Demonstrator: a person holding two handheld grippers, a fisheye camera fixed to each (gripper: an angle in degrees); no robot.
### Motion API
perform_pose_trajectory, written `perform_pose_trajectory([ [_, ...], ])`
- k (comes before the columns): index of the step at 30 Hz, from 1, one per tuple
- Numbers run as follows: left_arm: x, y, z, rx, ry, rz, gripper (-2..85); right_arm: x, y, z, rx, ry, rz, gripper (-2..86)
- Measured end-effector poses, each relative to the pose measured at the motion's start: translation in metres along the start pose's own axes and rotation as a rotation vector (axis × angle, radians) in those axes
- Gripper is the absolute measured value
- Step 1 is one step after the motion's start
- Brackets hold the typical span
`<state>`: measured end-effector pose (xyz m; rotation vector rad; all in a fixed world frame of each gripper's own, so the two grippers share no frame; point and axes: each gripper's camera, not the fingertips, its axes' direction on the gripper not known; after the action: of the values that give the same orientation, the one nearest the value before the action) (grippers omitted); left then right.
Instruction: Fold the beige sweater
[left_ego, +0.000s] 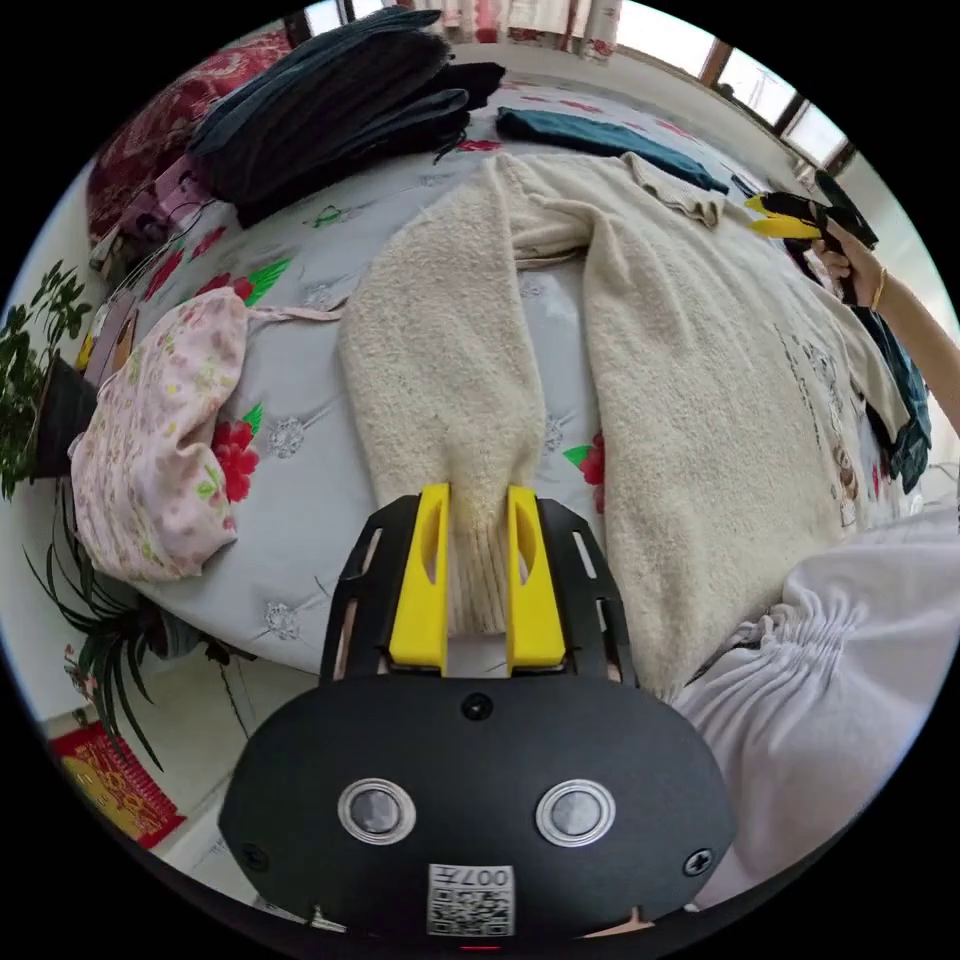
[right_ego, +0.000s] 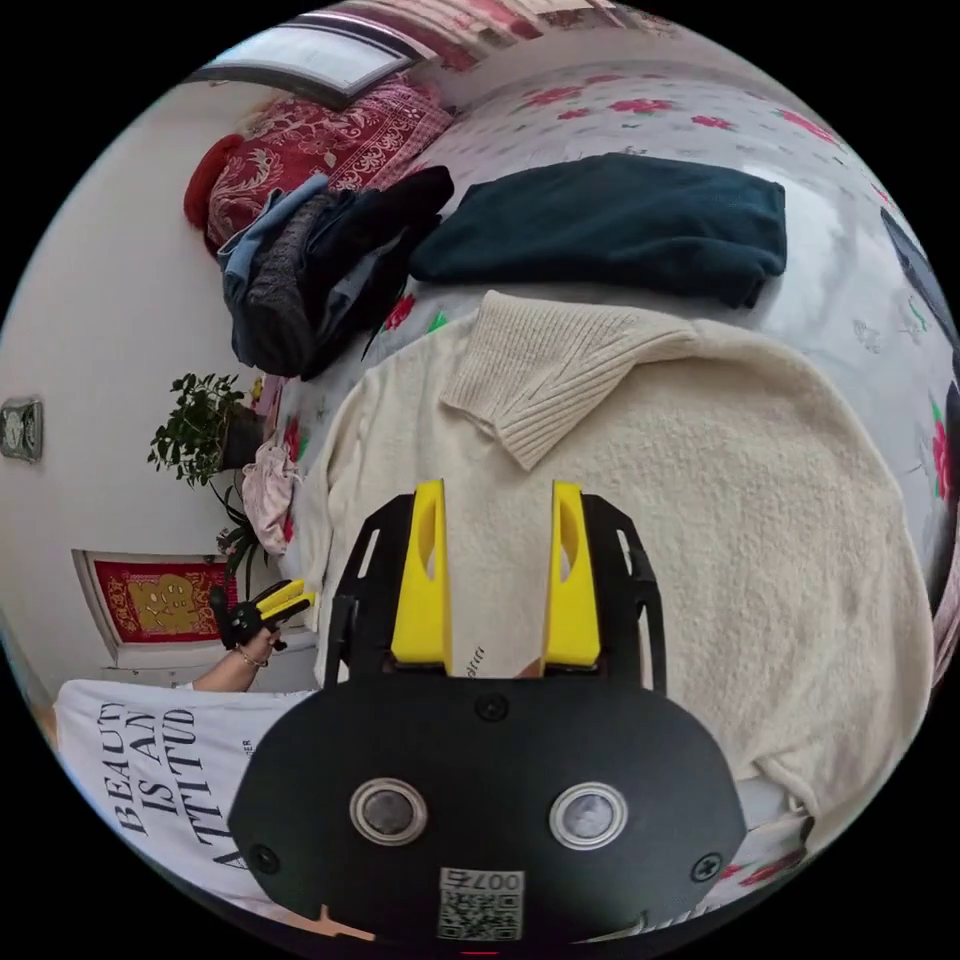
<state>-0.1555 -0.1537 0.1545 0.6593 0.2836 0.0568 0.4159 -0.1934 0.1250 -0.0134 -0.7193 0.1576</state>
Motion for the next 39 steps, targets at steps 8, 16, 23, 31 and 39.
perform_pose_trajectory([
  [8, -0.119, 0.020, -0.059, 0.165, 0.481, -0.210, 4.6, 0.004, -0.083, -0.077, 0.360, -0.027, -0.010, 5.2],
  [16, -0.233, 0.000, -0.160, 0.925, 1.078, -0.351, 4.3, 0.002, 0.007, -0.095, 0.368, -0.057, -0.065, 6.3],
  [23, -0.078, -0.088, -0.261, 0.857, 1.210, 0.185, 4.3, -0.003, 0.216, -0.036, 0.178, 0.029, -0.066, 6.1],
  [31, 0.208, -0.017, -0.159, 0.268, 0.959, 0.565, 10.4, 0.038, 0.364, -0.085, 0.365, 0.008, 0.236, 7.6],
  [39, 0.188, 0.014, -0.079, 0.092, 0.478, 0.430, 8.8, 0.035, 0.358, -0.074, 0.344, 0.055, 0.217, 8.4],
])
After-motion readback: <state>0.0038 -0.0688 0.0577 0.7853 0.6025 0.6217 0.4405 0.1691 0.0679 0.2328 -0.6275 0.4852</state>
